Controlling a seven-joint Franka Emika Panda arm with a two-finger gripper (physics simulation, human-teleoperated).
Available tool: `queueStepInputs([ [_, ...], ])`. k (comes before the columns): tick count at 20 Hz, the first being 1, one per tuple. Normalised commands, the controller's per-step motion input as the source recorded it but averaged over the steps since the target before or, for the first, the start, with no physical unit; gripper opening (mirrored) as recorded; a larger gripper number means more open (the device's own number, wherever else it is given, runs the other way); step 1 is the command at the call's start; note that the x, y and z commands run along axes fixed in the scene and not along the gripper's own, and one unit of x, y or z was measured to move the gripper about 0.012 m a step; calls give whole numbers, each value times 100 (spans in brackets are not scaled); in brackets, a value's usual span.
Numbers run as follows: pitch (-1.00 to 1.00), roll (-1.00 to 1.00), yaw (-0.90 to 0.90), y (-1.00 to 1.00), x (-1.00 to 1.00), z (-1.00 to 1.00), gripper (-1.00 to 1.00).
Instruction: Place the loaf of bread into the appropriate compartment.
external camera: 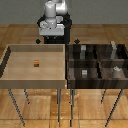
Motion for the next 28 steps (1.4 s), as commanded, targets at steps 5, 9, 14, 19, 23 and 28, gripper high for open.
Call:
queueStepInputs([
  [5,0,0,0,0,0,0,100],
  [9,0,0,0,-75,0,0,100],
  [14,0,0,0,-100,0,0,100],
  [19,0,0,0,-80,10,0,100],
  [23,0,0,0,0,100,0,100],
  [28,0,0,0,10,100,0,100],
])
